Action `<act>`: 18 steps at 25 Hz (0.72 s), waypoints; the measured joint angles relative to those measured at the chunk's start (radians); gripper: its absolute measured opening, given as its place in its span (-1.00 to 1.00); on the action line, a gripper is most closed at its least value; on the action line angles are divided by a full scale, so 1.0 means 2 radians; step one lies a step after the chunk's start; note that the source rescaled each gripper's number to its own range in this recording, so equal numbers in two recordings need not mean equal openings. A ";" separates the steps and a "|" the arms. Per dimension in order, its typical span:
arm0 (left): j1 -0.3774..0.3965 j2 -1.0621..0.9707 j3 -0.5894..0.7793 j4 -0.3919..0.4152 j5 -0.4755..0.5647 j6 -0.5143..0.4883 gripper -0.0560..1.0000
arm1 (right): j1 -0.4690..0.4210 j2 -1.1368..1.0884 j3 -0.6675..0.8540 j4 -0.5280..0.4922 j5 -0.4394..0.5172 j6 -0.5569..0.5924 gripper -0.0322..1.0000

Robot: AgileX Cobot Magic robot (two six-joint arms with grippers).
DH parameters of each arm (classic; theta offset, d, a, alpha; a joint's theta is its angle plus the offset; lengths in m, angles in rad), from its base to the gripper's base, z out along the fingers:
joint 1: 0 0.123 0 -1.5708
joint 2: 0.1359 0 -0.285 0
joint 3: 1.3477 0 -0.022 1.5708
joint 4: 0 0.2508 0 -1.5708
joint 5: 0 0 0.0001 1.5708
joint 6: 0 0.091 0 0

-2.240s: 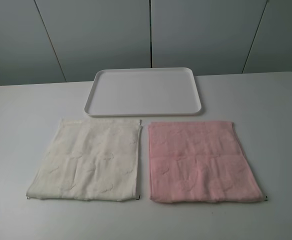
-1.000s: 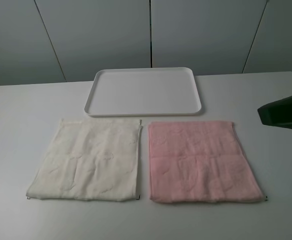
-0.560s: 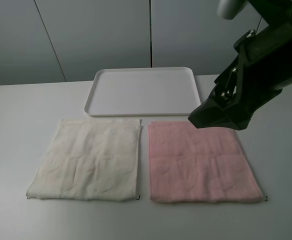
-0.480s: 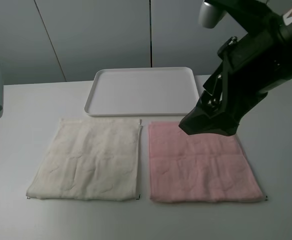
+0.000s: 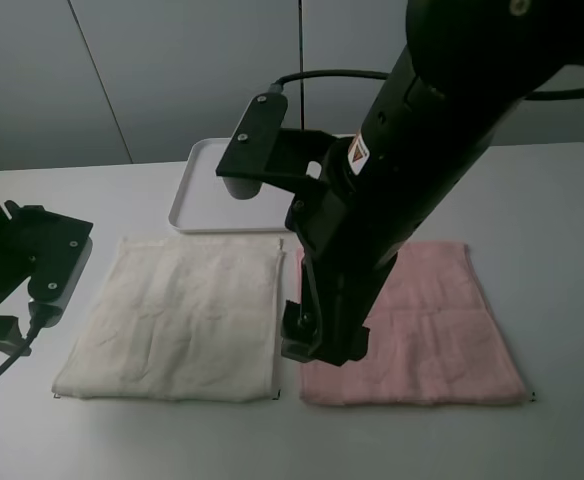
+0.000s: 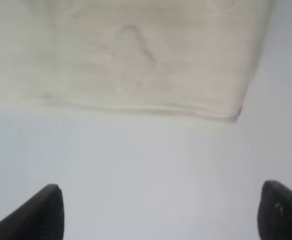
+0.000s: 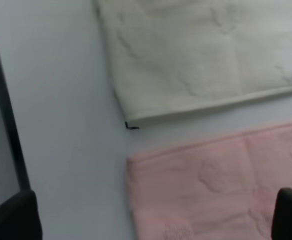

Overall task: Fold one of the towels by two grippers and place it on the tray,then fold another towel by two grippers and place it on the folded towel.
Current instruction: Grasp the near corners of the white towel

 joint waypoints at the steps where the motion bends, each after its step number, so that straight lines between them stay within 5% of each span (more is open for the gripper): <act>1: 0.000 0.001 0.014 -0.001 -0.011 0.016 0.99 | 0.008 0.009 0.000 -0.004 -0.001 0.000 1.00; 8: 0.000 0.018 0.078 0.007 -0.079 0.051 0.99 | 0.032 0.065 -0.003 -0.011 -0.021 0.000 1.00; 18: 0.000 0.068 0.085 0.000 -0.127 0.042 0.99 | 0.033 0.114 -0.009 -0.027 -0.024 0.001 1.00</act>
